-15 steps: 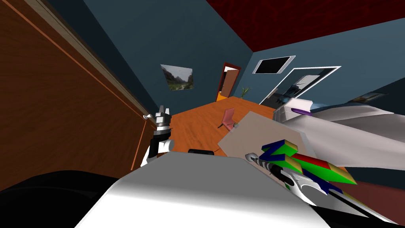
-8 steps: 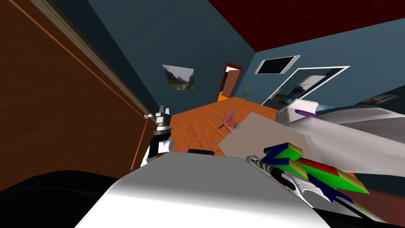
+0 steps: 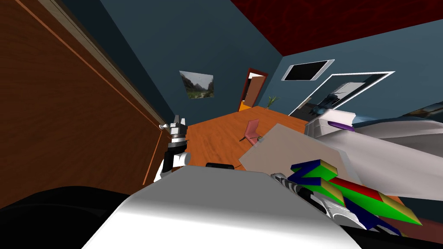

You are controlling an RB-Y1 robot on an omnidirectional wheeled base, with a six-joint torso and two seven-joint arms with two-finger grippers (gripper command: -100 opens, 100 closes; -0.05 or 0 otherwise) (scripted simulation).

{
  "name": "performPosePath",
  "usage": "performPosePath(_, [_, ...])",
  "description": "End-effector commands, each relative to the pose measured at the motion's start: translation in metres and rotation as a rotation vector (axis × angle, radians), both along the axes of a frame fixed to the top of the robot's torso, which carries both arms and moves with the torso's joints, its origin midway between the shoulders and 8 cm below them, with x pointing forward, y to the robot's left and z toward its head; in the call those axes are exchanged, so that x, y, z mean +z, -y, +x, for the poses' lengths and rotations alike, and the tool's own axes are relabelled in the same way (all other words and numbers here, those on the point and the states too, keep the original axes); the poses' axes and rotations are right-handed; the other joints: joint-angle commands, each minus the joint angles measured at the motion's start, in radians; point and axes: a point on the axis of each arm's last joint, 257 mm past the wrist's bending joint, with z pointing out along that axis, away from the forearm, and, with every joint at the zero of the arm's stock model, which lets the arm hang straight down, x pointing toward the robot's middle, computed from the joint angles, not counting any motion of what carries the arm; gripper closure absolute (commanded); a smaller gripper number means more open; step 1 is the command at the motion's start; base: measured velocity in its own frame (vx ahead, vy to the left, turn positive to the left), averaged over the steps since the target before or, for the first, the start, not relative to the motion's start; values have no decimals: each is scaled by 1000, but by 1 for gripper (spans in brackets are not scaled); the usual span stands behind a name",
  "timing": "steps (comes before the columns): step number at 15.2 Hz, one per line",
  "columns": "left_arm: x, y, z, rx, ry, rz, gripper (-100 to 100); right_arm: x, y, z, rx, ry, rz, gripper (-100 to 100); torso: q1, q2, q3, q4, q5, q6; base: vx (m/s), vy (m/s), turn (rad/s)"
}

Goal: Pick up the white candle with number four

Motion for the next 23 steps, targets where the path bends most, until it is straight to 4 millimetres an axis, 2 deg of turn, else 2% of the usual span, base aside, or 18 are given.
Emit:
performPosePath(1, [0, 0, 0, 0, 0, 0, 0, -6, -4, -15, 0, -14, 2, -100, 0, 0, 0, 0, 0, 0, 30, -14, 72])
performPosePath(2, [0, 0, 0, 0, 0, 0, 0, -1, 1, -10, -14, 4, -2, -100, 0, 0, 0, 0, 0, 0, 30, -15, 56])
performPosePath(3, [0, 0, 0, 0, 0, 0, 0, -7, -4, -24, -9, -16, 2, -100, 0, 0, 0, 0, 0, 0, 32, -16, 63])
performPosePath(5, [0, 0, 0, 0, 0, 0, 0, -3, 1, -19, -24, 3, -4, -100, 0, 0, 0, 0, 0, 0, 23, -15, 27])
performPosePath(6, [0, 0, 0, 0, 0, 0, 0, -7, -1, -31, -26, -10, -3, -100, 0, 0, 0, 0, 0, 0, 23, -11, 43])
performPosePath(7, [0, 0, 0, 0, 0, 0, 0, -4, 2, -29, -34, 0, -6, -100, 0, 0, 0, 0, 0, 0, 25, -12, 50])
performPosePath(8, [0, 0, 0, 0, 0, 0, 0, -11, -3, -43, -30, -22, -3, -100, 0, 0, 0, 0, 0, 0, 26, -13, 71])
performPosePath(11, [0, 0, 0, 0, 0, 0, 0, -6, 2, -38, -40, -7, -7, -100, 0, 0, 0, 0, 0, 0, 18, -11, 22])
performPosePath(12, [0, 0, 0, 0, 0, 0, 0, -6, 2, -38, -41, -6, -7, 100, 0, 0, 0, 0, 0, 0, 0, 0, 0])
performPosePath(16, [0, 0, 0, 0, 0, 0, 0, -6, 1, -38, -41, -6, -5, 100, 0, 1, 0, 0, 0, 0, 0, 0, 0])
performPosePath(18, [0, 0, 0, 0, 0, 0, 0, 2, 7, -14, -36, 19, -12, 100, 0, 1, 1, 0, 0, 0, -23, 13, -74])
performPosePath(20, [0, 0, 0, 0, 0, 0, 0, -3, 1, -19, -24, 3, -4, 100, 2, 3, 2, 1, 0, 0, -35, 24, -52])
performPosePath(21, [0, 0, 0, 0, 0, 0, 0, 1, 3, -8, -21, 13, -4, 100, 2, 3, 2, 1, 1, 0, -27, 18, -51])
performPosePath(22, [0, 0, 0, 0, 0, 0, 0, -1, 1, -10, -14, 4, -2, 100, 2, 3, 2, 1, 1, 0, -25, 14, -48])
performPosePath(23, [0, 0, 0, 0, 0, 0, 0, 5, 5, 3, -18, 21, -5, 100, 2, 3, 2, 1, 1, 0, -33, 19, -59])
